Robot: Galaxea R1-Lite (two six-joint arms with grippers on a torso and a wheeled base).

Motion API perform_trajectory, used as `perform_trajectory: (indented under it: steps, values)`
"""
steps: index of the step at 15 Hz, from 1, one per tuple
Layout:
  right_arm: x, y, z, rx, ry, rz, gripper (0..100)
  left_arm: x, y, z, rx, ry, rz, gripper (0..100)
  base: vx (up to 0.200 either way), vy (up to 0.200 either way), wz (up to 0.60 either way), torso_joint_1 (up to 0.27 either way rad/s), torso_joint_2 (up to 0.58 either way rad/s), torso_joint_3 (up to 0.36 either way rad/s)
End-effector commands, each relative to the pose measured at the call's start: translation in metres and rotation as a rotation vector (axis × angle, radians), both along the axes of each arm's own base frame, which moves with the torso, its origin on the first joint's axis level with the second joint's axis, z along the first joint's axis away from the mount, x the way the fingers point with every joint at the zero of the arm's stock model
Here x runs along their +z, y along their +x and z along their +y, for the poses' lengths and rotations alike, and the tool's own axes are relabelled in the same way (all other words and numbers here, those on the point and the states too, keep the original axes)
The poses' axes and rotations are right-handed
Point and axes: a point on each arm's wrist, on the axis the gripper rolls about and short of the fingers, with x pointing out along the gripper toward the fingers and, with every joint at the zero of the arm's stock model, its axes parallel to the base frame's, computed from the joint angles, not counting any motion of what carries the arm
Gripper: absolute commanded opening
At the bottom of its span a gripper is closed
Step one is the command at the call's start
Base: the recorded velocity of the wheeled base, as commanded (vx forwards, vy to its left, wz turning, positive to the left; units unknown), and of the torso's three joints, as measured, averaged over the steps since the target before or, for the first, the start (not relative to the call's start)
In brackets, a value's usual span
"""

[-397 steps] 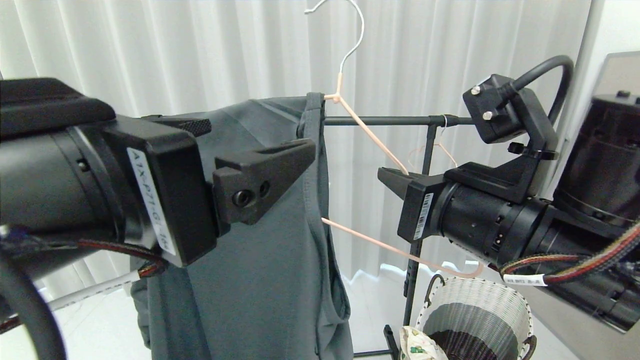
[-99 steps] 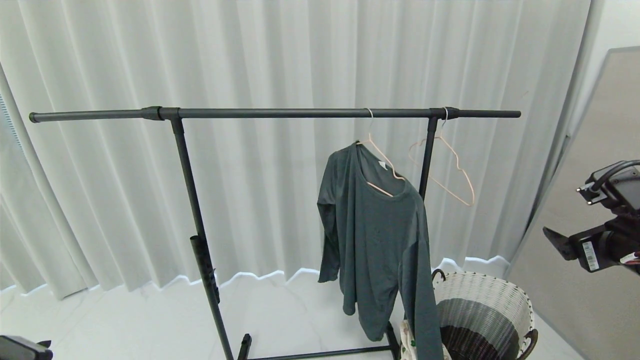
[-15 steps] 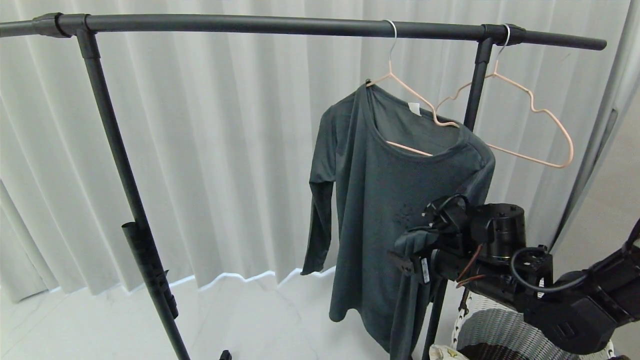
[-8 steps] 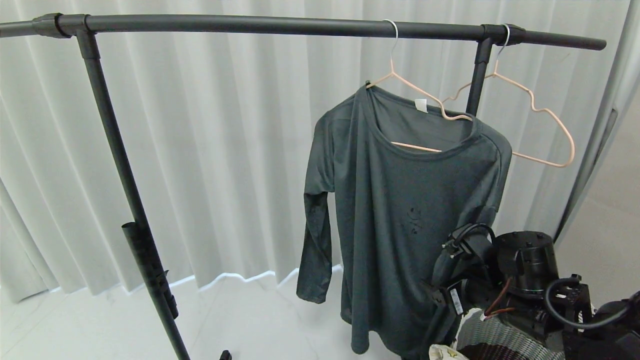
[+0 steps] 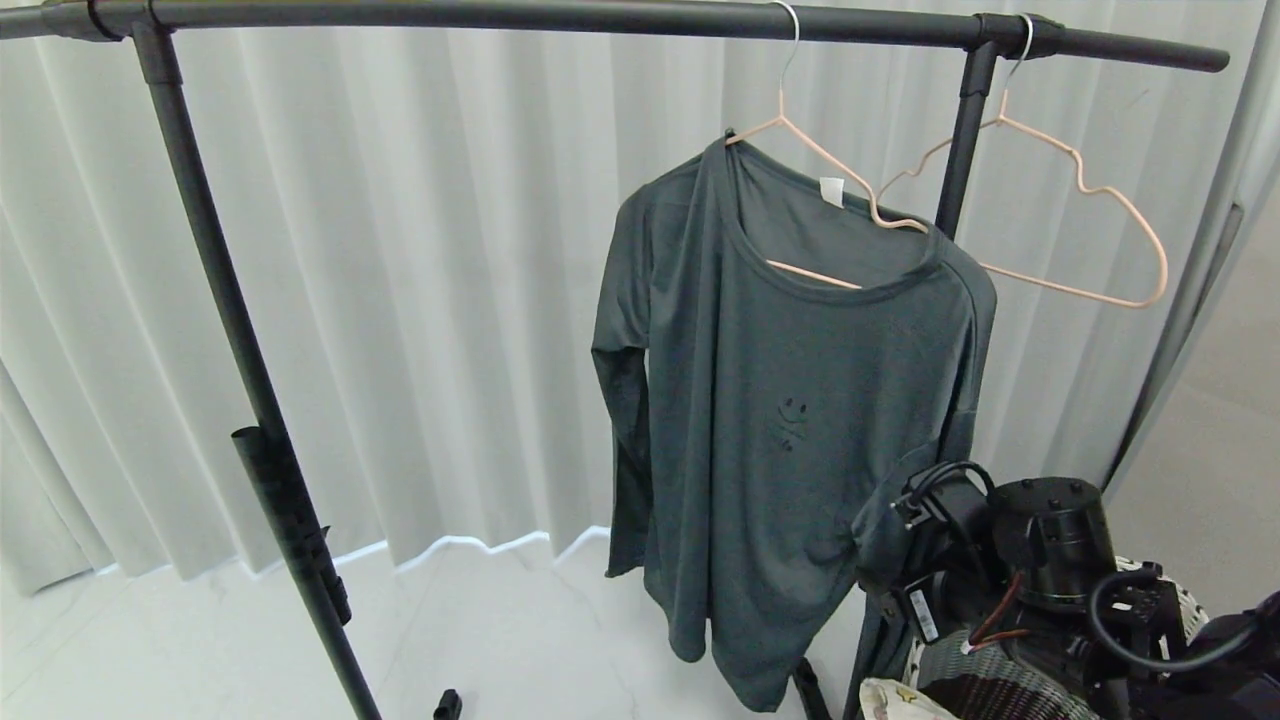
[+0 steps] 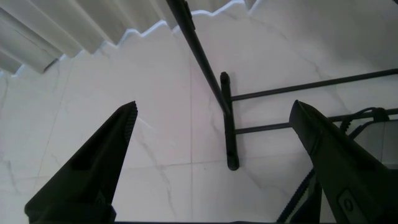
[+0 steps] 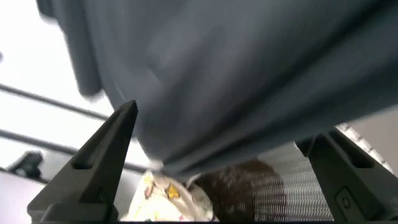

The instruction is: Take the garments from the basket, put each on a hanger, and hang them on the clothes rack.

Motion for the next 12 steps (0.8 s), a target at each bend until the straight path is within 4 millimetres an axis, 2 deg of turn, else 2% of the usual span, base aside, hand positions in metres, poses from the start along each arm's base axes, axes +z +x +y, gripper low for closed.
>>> perform_trajectory:
  steps: [1, 5, 8, 12]
  values:
    - [-0.013, 0.002, 0.001, -0.002, -0.031, 0.04, 100, 0.0, 0.0, 0.0, 0.001, -0.001, 0.0, 100, 0.0, 0.0, 0.0, -0.085, 0.18, 0.115]
    - [-0.035, 0.016, 0.003, 0.014, -0.119, 0.078, 100, 0.0, 0.0, 0.0, 0.003, -0.001, -0.002, 100, 0.0, 0.0, 0.0, -0.021, 0.04, 0.021]
    - [-0.053, 0.008, 0.004, 0.087, -0.239, 0.129, 100, 0.0, 0.0, 0.0, 0.002, -0.002, 0.0, 100, 0.0, 0.0, 0.0, 0.0, 0.0, 0.0]
    - [-0.077, -0.014, 0.013, 0.14, -0.339, 0.212, 100, 0.0, 0.0, 0.0, 0.002, -0.002, 0.002, 100, 0.0, 0.0, 0.0, 0.0, 0.0, 0.0]
